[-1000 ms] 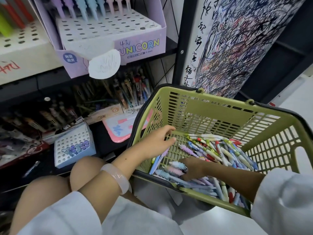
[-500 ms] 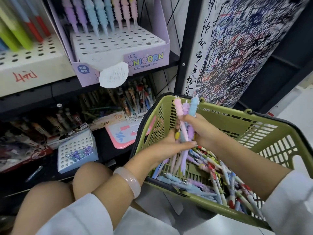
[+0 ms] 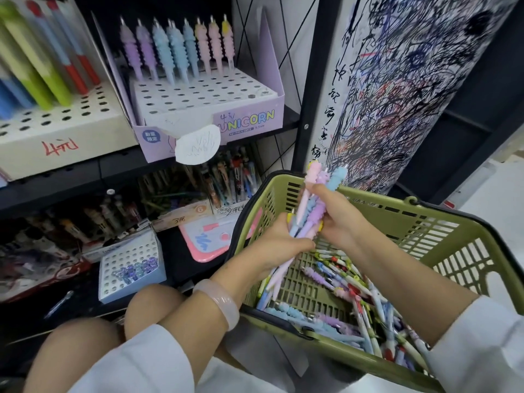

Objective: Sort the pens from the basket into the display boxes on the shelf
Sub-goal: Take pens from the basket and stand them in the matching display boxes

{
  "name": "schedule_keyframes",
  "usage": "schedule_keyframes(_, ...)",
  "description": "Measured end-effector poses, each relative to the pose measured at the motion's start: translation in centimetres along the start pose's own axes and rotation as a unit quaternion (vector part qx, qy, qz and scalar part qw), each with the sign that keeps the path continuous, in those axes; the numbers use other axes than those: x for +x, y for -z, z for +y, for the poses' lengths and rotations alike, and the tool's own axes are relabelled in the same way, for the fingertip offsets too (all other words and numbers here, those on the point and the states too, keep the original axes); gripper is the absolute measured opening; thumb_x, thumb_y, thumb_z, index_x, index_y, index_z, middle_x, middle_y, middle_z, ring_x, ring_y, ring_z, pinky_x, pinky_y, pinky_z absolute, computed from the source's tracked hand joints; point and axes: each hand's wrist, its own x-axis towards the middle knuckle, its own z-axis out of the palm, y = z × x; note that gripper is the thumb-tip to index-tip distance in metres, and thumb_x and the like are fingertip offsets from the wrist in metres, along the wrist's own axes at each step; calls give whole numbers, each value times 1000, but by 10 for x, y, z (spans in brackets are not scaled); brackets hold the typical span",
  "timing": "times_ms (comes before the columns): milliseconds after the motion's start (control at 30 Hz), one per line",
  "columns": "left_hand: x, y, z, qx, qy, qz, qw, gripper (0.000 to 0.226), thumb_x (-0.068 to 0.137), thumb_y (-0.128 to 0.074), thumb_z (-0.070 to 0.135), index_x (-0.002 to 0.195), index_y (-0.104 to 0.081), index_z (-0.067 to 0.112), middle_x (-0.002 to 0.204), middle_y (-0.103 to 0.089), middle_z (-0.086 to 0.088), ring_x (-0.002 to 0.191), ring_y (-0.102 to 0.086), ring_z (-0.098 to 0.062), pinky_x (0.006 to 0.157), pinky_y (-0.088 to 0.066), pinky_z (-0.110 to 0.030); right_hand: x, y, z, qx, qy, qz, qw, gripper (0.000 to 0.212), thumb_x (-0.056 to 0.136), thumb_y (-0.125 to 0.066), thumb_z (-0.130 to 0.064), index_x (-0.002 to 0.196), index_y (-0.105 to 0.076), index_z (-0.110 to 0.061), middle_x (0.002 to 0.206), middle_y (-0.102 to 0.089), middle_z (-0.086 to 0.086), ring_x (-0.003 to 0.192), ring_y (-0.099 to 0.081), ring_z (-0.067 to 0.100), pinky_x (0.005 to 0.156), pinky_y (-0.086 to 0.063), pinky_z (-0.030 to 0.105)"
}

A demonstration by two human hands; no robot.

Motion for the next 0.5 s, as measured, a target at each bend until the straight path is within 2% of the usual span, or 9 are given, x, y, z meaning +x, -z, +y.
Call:
schedule_keyframes(67, -1, 2, 0, 5, 4, 4, 1000, 43, 79, -66, 12, 113, -42, 21, 108, -56, -5, 85, -56, -21, 83, -49, -39, 3, 0, -6, 24, 5, -4, 1000, 7, 87, -60, -12, 81, -58, -9, 59, -63, 0, 56, -63, 10, 58, -55, 24)
schedule_keyframes(133, -2, 5, -4, 31, 8, -2, 999, 43, 79, -66, 14, 115, -43, 18, 111, -56, -10, 89, -55, -23, 83, -48, -37, 7, 4, -19, 55, 17, -12, 998, 10, 90, -56, -13, 80, -56, -9, 68, -57, 1, 64, -59, 14, 74, -56, 31)
schedule_keyframes(200, -4, 10, -10, 46, 17, -8, 999, 38, 79, -65, 15, 109, -42, 20, 105, -55, -6, 86, -53, -21, 77, -47, -33, 11, 10, -35, 104, 35, -10, 994, 14, 94, -49, -13, 82, -50, -8, 71, -51, 1, 66, -54, 12, 80, -52, 30)
schedule_keyframes(300, -4, 13, -15, 9, 24, 22, 999, 27, 79, -63, 11, 97, -45, 21, 94, -56, -6, 70, -51, -17, 64, -44, -28, 15, 21, -54, 140, 69, 8, 988, 10, 95, -47, -13, 86, -47, -10, 70, -46, 1, 59, -49, 10, 67, -51, 23)
schedule_keyframes(400, -1, 13, -13, -60, 23, 80, 995, 20, 79, -61, 6, 92, -50, 17, 75, -53, -5, 55, -49, -15, 55, -44, -26, 10, 28, -58, 77, 93, 13, 993, 7, 96, -45, -13, 90, -47, -10, 68, -45, -1, 52, -46, 7, 54, -47, 18)
schedule_keyframes(500, 0, 9, -6, -161, 14, 115, 980, 19, 81, -58, -2, 96, -52, 8, 70, -54, -7, 45, -53, -10, 49, -47, -23, -5, 23, -41, -23, 80, -7, 996, 6, 95, -46, -12, 91, -48, -8, 67, -46, -1, 51, -44, 5, 52, -44, 16)
